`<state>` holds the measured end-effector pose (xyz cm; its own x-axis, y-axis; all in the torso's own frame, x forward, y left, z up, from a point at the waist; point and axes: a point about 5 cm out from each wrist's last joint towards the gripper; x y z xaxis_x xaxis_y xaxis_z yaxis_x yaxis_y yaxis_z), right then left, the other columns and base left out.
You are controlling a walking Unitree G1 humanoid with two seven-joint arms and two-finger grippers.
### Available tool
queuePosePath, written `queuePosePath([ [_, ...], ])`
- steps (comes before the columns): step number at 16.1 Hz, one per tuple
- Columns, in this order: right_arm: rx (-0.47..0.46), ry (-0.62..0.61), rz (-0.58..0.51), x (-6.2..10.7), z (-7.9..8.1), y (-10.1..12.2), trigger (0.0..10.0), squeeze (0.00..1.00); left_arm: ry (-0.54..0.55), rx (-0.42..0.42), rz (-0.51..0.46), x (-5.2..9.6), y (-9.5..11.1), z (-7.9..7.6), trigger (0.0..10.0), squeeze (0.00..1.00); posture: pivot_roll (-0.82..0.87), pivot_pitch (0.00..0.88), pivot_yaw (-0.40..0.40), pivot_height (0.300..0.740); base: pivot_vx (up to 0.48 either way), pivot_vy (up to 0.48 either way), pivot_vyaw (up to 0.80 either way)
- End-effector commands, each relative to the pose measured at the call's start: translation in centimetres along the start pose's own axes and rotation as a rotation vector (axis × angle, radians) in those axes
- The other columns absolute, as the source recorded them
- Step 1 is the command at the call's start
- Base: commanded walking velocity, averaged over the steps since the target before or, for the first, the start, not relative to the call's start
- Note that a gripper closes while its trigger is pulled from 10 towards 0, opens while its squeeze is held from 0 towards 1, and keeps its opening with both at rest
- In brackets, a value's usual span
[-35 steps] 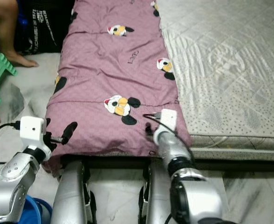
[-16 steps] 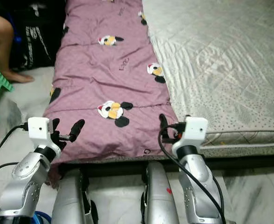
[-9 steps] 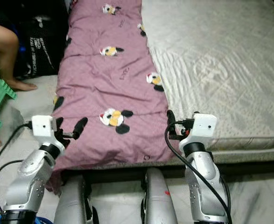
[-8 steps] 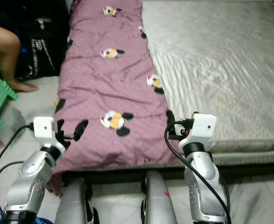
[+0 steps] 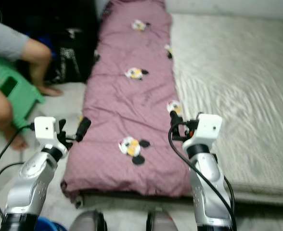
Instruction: Clean up the room
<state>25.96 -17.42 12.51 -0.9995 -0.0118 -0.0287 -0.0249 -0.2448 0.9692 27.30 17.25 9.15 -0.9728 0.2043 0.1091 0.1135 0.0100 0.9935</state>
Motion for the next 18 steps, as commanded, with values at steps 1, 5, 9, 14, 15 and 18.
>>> queuePosePath([
  [1,0.006,-0.019,0.016,0.29,-0.34,-0.28,10.0,0.00,0.005,0.000,0.022,0.21,-0.55,0.17,10.0,0.00,-0.08,0.052,0.010,0.740,0.000,0.000,0.00],
  [5,0.028,-0.063,0.038,0.67,-0.76,-0.92,10.0,0.00,0.021,0.005,0.036,0.53,-1.14,0.18,10.0,0.00,-0.08,0.048,0.014,0.740,0.000,0.000,0.00],
  [9,0.070,-0.019,0.020,0.26,-0.61,-0.62,10.0,0.00,0.022,-0.016,0.024,0.10,-0.85,0.14,10.0,0.00,-0.08,0.051,0.015,0.740,0.000,0.000,0.40],
  [14,0.066,-0.011,0.013,0.14,-0.47,-0.61,10.0,0.00,0.039,-0.057,0.013,0.01,-0.79,0.31,10.0,0.00,-0.08,0.053,0.014,0.740,0.000,0.000,0.80],
  [15,0.069,-0.003,0.012,0.10,-0.37,-0.61,10.0,0.00,0.041,-0.062,0.012,-0.03,-0.81,0.30,10.0,0.00,-0.08,0.053,0.014,0.740,0.000,0.000,0.80],
  [18,0.071,-0.001,0.006,-0.24,-0.30,-0.45,10.0,0.00,0.054,-0.077,0.006,-0.20,-0.74,0.27,10.0,0.00,-0.08,0.051,0.011,0.740,0.000,0.000,0.80],
])
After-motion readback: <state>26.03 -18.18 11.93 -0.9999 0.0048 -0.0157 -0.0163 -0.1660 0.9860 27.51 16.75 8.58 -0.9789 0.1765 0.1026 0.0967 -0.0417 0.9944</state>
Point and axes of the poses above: a point about 5 cm out from each wrist's last joint towards the gripper, its own x axis pointing back from the gripper into the wrist, its own y axis along the axis of the wrist's last joint, z = x × y, and after that the axes turned 7 degrees about -x, right-handed
